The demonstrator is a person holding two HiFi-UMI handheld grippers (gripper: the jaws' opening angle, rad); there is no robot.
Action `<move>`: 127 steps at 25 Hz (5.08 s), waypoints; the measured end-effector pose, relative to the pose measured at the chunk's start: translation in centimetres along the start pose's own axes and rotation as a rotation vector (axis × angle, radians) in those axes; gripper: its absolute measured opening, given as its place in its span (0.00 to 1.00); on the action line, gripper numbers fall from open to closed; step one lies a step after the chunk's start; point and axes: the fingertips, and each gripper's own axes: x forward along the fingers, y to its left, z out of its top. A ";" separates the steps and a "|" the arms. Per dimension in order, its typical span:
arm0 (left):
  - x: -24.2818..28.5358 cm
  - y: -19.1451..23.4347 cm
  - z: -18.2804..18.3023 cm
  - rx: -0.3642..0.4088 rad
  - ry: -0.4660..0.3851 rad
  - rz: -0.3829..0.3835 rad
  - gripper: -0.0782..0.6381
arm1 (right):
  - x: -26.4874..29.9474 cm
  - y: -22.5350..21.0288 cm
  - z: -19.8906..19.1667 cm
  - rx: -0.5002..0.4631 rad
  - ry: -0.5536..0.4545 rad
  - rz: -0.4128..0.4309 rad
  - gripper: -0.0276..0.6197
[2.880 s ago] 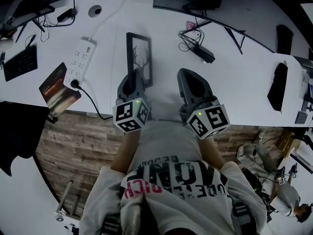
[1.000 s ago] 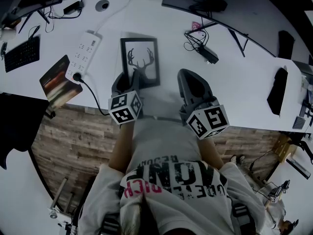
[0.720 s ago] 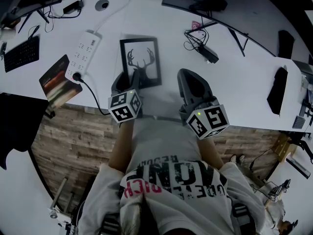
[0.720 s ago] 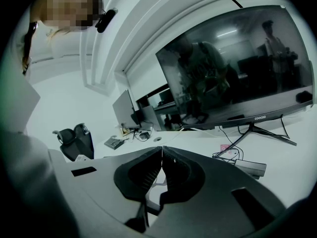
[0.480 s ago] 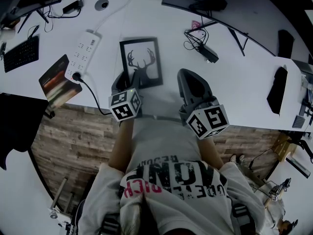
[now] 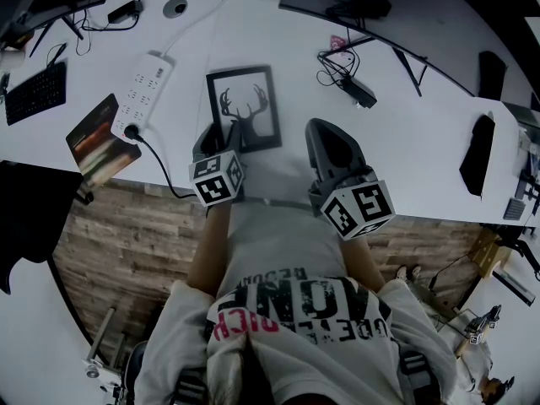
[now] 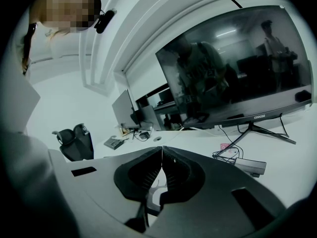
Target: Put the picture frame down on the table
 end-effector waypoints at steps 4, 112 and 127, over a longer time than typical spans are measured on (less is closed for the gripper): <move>0.1 0.1 -0.3 0.023 0.015 0.013 0.41 | -0.1 -0.1 0.1 0.001 -0.001 -0.005 0.05; -28.0 -10.2 18.0 0.404 -0.786 -0.141 0.11 | -9.8 8.3 9.9 -0.226 -0.344 0.023 0.04; -29.4 -15.1 12.7 0.401 -0.790 -0.136 0.11 | -15.6 6.8 7.5 -0.208 -0.344 0.068 0.04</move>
